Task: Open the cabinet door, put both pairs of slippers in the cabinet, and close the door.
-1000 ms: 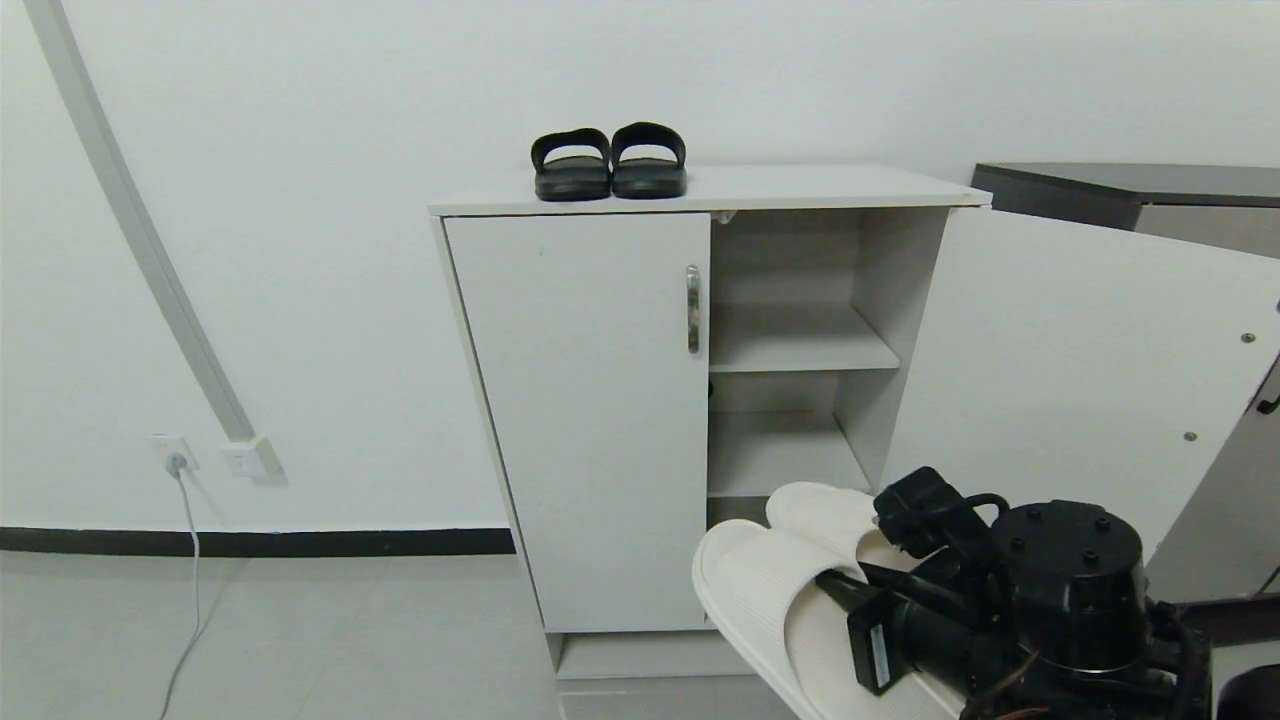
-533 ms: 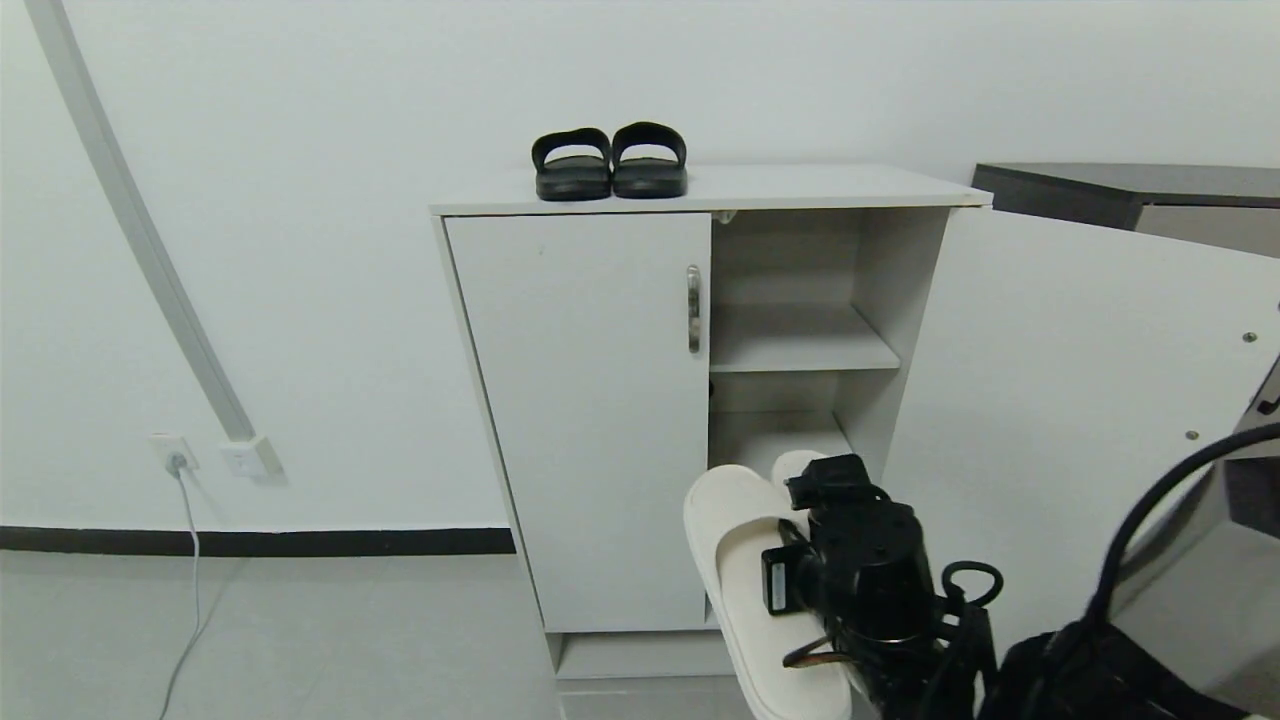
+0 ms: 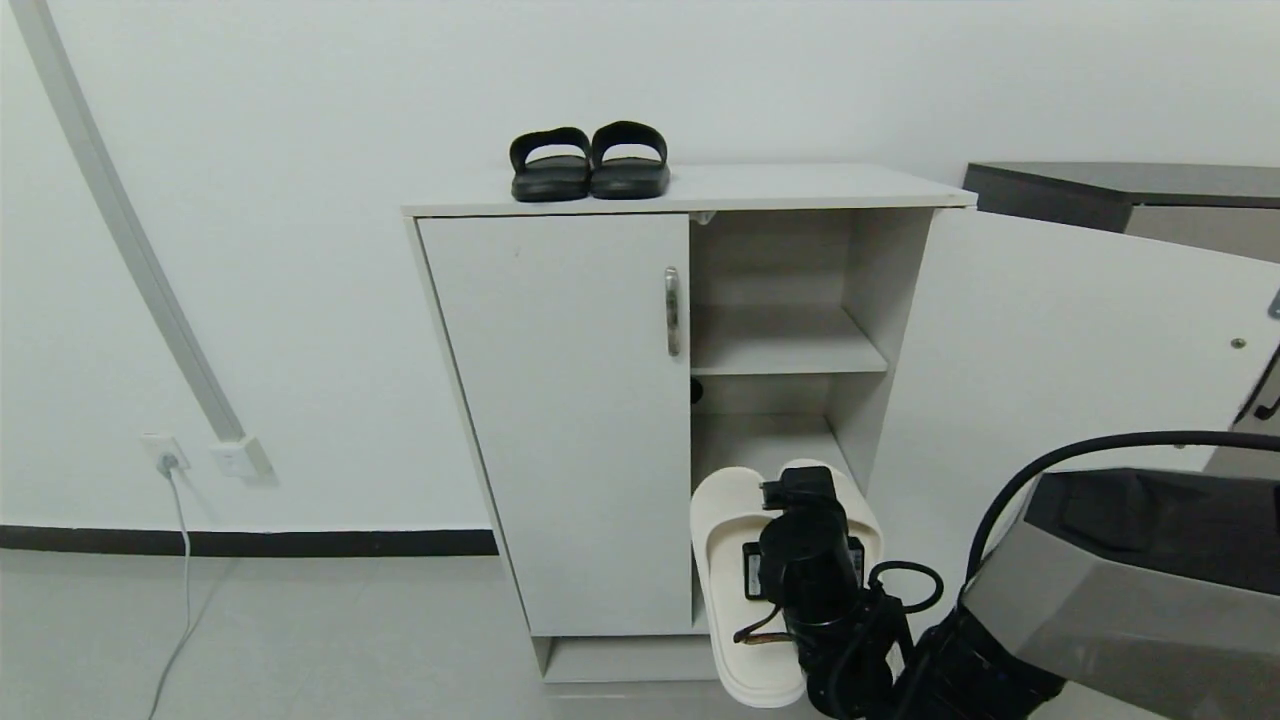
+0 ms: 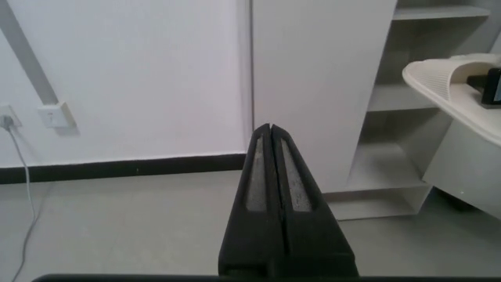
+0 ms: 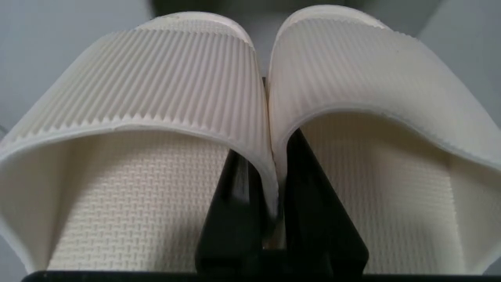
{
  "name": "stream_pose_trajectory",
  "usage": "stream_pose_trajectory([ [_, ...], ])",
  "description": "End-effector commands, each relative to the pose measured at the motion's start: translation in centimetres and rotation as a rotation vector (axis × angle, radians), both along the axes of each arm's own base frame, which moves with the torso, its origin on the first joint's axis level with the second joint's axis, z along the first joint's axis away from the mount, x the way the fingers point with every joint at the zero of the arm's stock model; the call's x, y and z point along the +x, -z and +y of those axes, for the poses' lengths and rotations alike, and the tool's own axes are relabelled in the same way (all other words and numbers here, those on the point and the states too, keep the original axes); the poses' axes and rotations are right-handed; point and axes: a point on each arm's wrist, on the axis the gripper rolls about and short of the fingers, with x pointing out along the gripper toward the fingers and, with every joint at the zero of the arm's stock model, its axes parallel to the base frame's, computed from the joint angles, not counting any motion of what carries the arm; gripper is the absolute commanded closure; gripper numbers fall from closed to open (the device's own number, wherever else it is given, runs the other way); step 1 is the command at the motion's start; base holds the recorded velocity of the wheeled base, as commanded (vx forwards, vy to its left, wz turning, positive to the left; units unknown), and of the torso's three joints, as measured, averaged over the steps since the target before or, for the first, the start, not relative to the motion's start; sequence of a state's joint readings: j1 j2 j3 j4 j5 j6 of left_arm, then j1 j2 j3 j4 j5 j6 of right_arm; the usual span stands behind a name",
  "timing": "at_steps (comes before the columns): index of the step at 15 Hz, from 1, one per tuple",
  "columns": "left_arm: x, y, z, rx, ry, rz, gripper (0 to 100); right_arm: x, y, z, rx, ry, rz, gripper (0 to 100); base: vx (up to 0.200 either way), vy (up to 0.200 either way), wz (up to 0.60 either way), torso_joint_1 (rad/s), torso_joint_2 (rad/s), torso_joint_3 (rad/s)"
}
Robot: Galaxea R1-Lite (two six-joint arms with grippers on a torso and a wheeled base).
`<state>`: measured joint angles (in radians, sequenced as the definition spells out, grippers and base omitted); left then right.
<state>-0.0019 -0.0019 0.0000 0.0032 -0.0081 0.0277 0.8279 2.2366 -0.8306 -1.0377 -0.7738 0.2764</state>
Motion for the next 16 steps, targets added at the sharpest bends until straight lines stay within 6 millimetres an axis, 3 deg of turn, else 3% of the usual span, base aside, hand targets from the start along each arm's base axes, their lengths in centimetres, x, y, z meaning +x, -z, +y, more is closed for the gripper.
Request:
stream_pose_trajectory([
  [1,0.0,0.0,0.0,0.0,0.001,0.003,100,0.5,1.1,-0.2,-0.019,0.011,0.018,100,0.0,-0.2,0.0,0.002,0.0,0.002],
  [4,0.0,0.0,0.0,-0.014,0.001,0.002,100,0.9,2.8,0.2,-0.03,0.017,0.038,100,0.0,-0.067,0.0,-0.001,0.0,0.001],
  [9,0.0,0.0,0.0,-0.023,0.001,0.0,100,1.5,3.0,0.7,-0.008,0.001,0.019,100,0.0,0.0,0.0,0.0,0.0,0.0],
  [16,0.0,0.0,0.0,-0.022,0.005,0.001,100,3.0,5.7,2.2,-0.026,-0.006,0.026,100,0.0,0.0,0.0,0.0,0.0,0.0],
])
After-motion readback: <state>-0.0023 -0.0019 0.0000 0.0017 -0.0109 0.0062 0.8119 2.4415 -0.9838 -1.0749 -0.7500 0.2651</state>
